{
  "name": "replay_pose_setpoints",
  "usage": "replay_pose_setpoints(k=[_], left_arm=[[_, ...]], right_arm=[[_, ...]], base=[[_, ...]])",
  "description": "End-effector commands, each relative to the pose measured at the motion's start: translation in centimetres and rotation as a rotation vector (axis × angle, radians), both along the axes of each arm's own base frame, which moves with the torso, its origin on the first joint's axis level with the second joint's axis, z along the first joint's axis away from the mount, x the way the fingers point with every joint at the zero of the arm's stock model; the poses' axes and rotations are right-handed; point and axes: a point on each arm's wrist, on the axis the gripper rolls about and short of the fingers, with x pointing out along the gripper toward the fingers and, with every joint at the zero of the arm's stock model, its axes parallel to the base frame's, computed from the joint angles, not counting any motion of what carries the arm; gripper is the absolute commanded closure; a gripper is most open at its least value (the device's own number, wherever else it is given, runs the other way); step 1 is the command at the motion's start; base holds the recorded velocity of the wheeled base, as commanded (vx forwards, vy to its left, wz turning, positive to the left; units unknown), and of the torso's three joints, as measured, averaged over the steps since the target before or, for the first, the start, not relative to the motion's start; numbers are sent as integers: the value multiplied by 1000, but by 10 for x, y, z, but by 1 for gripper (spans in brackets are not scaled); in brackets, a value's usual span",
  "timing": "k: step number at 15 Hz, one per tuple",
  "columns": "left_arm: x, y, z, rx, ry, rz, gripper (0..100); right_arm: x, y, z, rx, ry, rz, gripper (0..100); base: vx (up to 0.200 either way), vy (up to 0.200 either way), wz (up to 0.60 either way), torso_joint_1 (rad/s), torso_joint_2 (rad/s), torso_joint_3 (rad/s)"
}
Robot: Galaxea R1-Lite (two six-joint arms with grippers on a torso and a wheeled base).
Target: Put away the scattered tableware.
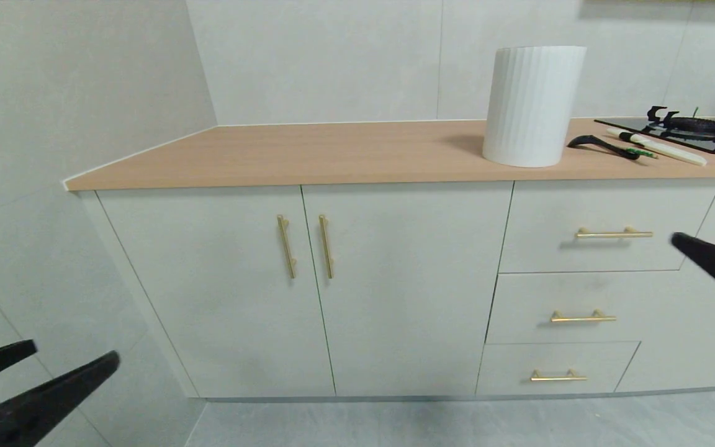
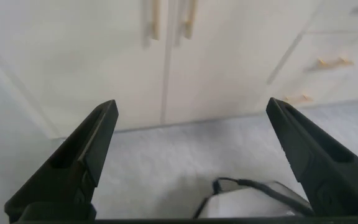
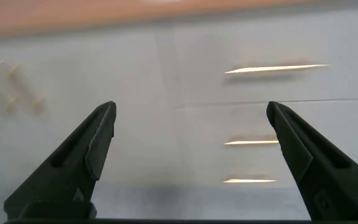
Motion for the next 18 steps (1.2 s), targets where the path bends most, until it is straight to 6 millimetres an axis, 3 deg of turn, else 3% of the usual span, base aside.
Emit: replay_pose_setpoints(k=[1, 2, 3, 5, 6, 9, 12, 15, 16, 18], left_arm=[[-78, 33, -14, -33, -215, 120, 0], [-92, 35, -24, -27, -219, 177, 0], [-102, 36, -32, -26, -232, 215, 0], [-118, 34, -47, -15, -282, 295, 0], [-119, 33, -53, 18, -282, 336, 0], [-128, 27, -71, 131, -323, 409, 0], [-120, 29, -82, 167, -290, 545, 0], [-97, 28, -117, 207, -222, 472, 0], [-88, 27, -132, 209, -238, 414, 0], [-82, 26, -138, 194, -288, 369, 0]], right_arm=[[-106, -32, -10, -46, -189, -212, 0], [-140, -31, -25, -114, -172, -217, 0], [-161, -31, -41, -165, -143, -223, 0], [-192, -30, -66, -207, -127, -225, 0], [-197, -31, -72, -207, -131, -218, 0], [-184, -32, -95, -206, -53, -205, 0], [-172, -32, -113, -182, -19, -209, 0], [-152, -32, -146, -179, -20, -204, 0], [-148, -31, -147, -170, -87, -167, 0], [-148, -29, -149, -164, -67, -94, 0]], base=[[0, 0, 0, 0, 0, 0], [0, 0, 0, 0, 0, 0], [0, 0, 0, 0, 0, 0], [0, 0, 0, 0, 0, 0], [0, 0, 0, 0, 0, 0], [0, 0, 0, 0, 0, 0], [0, 0, 0, 0, 0, 0], [0, 0, 0, 0, 0, 0], [0, 0, 0, 0, 0, 0], [0, 0, 0, 0, 0, 0]])
